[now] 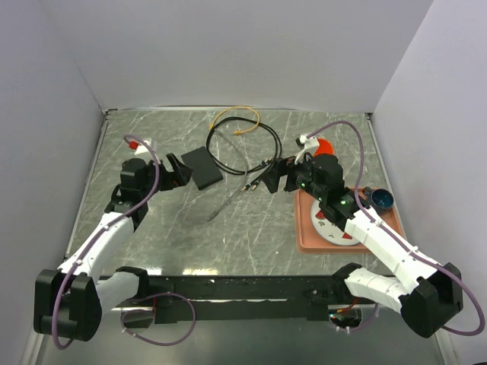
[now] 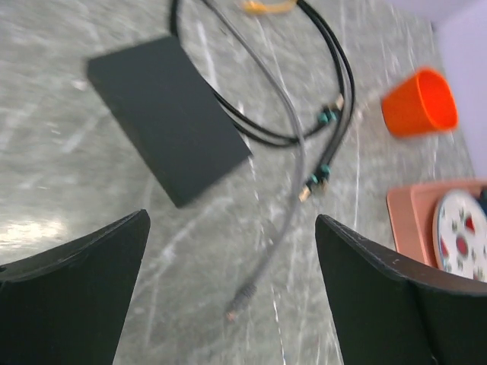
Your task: Insert the plug into the switch port
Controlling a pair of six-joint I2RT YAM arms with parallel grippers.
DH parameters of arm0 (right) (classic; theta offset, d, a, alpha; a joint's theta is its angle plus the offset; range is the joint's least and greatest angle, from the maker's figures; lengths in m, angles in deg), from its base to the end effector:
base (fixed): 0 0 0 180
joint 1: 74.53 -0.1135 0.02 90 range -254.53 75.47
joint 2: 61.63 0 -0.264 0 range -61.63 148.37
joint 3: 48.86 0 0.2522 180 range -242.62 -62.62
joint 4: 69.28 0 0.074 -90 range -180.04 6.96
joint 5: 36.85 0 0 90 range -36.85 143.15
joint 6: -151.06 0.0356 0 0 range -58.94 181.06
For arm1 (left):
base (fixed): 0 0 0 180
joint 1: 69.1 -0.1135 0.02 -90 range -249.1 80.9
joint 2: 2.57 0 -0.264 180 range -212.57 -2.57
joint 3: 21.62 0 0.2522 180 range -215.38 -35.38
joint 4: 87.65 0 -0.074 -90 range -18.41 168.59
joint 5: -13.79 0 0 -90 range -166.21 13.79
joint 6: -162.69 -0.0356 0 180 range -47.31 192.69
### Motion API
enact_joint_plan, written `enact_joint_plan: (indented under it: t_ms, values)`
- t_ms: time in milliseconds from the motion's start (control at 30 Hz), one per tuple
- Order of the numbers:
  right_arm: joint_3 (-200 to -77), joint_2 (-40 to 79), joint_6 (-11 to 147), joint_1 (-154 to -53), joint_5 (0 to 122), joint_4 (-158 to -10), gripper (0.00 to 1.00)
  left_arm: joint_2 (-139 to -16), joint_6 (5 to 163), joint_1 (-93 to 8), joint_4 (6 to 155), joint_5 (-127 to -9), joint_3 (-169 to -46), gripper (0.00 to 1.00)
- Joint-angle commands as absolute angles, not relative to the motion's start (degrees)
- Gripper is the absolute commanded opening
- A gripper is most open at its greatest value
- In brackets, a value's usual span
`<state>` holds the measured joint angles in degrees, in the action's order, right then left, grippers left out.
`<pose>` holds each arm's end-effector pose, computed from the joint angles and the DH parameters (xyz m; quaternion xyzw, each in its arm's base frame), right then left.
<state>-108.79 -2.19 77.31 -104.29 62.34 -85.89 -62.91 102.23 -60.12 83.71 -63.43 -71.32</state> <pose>0.2080 0.1255 0.3127 -0.1415 0.7855 0.2931 0.5264 0.2357 -0.0452 0.2604 -0.0813 0.8089 -0.2754 0.5130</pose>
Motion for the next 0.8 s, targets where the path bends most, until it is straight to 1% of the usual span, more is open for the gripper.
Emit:
enact_joint_plan:
  t_ms: [0,100,167,200,267,367,400,433,467,533,633,733,767]
  values:
    - [-109.0,-3.4,76.0,-104.4,60.8,-86.2,1.0,-63.0,98.4,-55.5,86.1,-61.0,-70.6,0.97]
    - [-109.0,-3.4,75.7,-104.4,61.3,-87.1,1.0,-66.1,97.8,-50.1,87.6,-60.3,-70.3,0.97]
    - [-109.1,-3.4,75.3,-104.4,61.9,-87.5,1.0,-69.0,97.7,-47.5,85.5,-63.0,-71.1,0.97]
    - [-109.0,-3.4,75.1,-104.4,62.1,-87.5,1.0,-70.0,97.7,-45.0,84.3,-65.2,-71.6,0.99]
    - [-108.5,-3.4,75.0,-104.4,62.6,-87.4,1.0,-73.0,97.9,-42.9,82.2,-70.6,-72.2,0.95]
    - [-108.1,-3.2,74.9,-104.5,63.3,-87.2,1.0,-76.8,98.2,-38.2,80.1,-76.0,-72.9,0.85]
    - [-108.1,-2.8,74.9,-104.3,63.6,-87.3,1.0,-77.8,98.4,-35.9,79.2,-78.1,-73.3,0.8]
    - [-108.1,-2.7,74.9,-104.4,63.8,-87.4,1.0,-78.7,99.1,-34.8,78.8,-82.1,-73.5,0.78]
    - [-108.2,-2.7,74.8,-104.5,63.9,-87.3,1.0,-80.2,99.2,-34.1,77.5,-84.1,-73.8,0.72]
    - [-108.2,-2.3,74.7,-104.4,64.1,-87.4,1.0,-81.4,100.1,-32.2,75.9,-88.0,-74.0,0.71]
    - [-107.9,-2.0,74.7,-104.4,64.7,-87.2,1.0,-83.7,99.8,-31.1,76.1,-89.0,-74.5,0.69]
    - [-108.0,-1.2,74.7,-104.4,65.3,-87.2,1.0,-86.2,99.7,-30.0,76.0,-89.5,-75.5,0.61]
    - [-108.0,-1.1,74.7,-104.4,65.4,-87.2,1.0,-86.7,99.6,-29.6,75.9,-89.8,-75.8,0.56]
